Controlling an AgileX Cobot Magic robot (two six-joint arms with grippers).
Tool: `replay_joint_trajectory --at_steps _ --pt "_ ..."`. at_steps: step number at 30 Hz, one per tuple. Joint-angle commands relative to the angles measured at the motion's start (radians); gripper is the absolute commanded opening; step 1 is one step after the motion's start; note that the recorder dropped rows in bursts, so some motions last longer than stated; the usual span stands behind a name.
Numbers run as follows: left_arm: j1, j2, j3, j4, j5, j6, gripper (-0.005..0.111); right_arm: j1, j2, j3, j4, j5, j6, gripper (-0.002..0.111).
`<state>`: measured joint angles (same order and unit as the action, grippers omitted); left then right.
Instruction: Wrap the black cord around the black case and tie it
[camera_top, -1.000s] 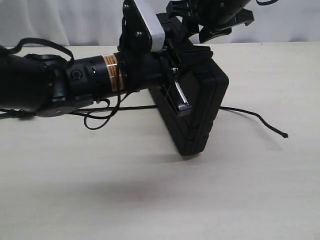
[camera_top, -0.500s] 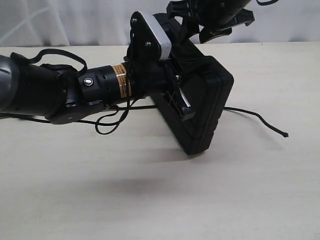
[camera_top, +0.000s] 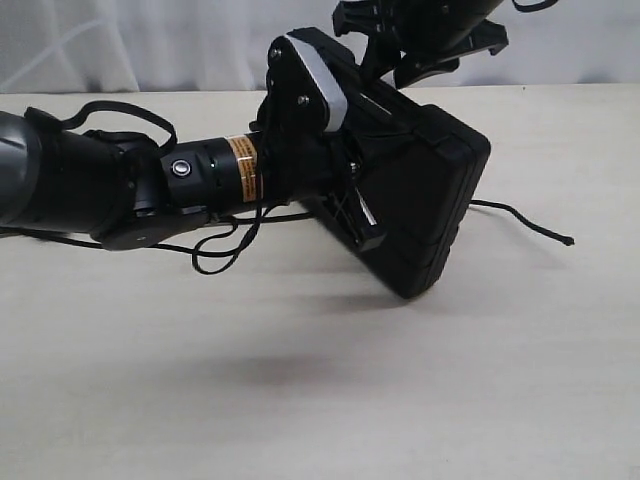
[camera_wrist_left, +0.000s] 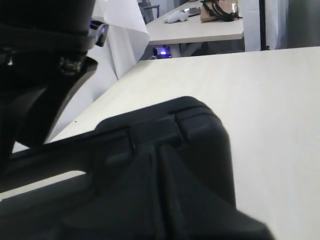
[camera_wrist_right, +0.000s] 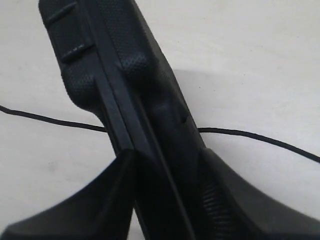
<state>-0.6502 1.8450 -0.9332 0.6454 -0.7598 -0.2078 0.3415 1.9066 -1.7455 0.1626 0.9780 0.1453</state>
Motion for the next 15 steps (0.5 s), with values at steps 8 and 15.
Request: replay_joint_trajectory --at_steps 8,15 --pt "-0.002 -0.103 0.002 0.075 0.32 -0.095 0.0 -0.004 0.034 0.019 -0.052 0.058 -0.022 0.004" --pt "-0.002 -0.108 0.002 0.073 0.334 -0.179 0.0 -0.004 0.034 0.019 -0.042 0.028 0.098 0.004"
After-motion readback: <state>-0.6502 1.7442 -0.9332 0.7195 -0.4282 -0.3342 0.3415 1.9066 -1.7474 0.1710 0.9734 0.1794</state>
